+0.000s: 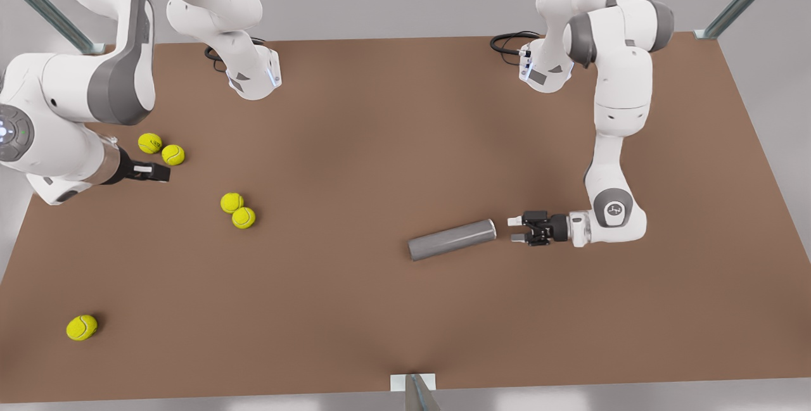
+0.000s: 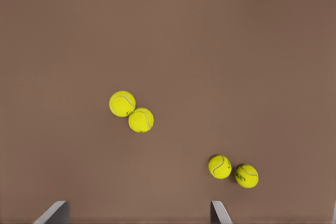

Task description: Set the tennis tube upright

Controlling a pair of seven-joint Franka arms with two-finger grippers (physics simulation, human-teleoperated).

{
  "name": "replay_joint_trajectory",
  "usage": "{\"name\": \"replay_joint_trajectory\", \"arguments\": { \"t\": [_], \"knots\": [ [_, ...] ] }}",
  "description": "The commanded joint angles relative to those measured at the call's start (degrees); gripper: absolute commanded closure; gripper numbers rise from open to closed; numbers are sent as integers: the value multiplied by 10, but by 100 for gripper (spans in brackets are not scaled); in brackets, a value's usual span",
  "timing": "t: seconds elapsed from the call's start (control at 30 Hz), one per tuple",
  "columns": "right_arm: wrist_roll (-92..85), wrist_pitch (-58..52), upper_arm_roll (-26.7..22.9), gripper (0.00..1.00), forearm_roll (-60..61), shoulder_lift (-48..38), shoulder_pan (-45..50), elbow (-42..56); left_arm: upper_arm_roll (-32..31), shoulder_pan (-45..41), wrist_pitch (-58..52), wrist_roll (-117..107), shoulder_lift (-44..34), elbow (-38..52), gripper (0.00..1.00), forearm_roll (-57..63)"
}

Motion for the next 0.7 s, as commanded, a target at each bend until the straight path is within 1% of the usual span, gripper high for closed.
{"name": "replay_joint_trajectory", "arguments": {
  "t": [0.0,0.07,0.1,0.2,0.27,0.37,0.5,0.67],
  "knots": [
    [17,-2,2,0,-5,6,2,0,0,-4,33,37,-3,-11,2,1],
    [17,-9,2,0,-34,6,3,8,0,-8,33,36,-17,-44,2,1],
    [17,-26,2,0,-32,6,3,9,0,-9,33,36,-29,-63,2,1],
    [17,-27,1,0,-41,7,6,9,-1,-10,53,35,-58,-112,2,0],
    [15,-31,0,0,-48,8,6,8,-3,-16,63,31,-61,-116,13,-7],
    [14,-35,1,0,-46,7,6,16,-3,-27,77,15,-60,-117,18,-23],
    [15,-46,2,0,-46,7,7,16,-7,-49,100,13,-50,-116,18,-72],
    [14,-48,2,0,-47,7,7,16,-10,-49,103,13,-41,-115,17,-83]
  ]
}}
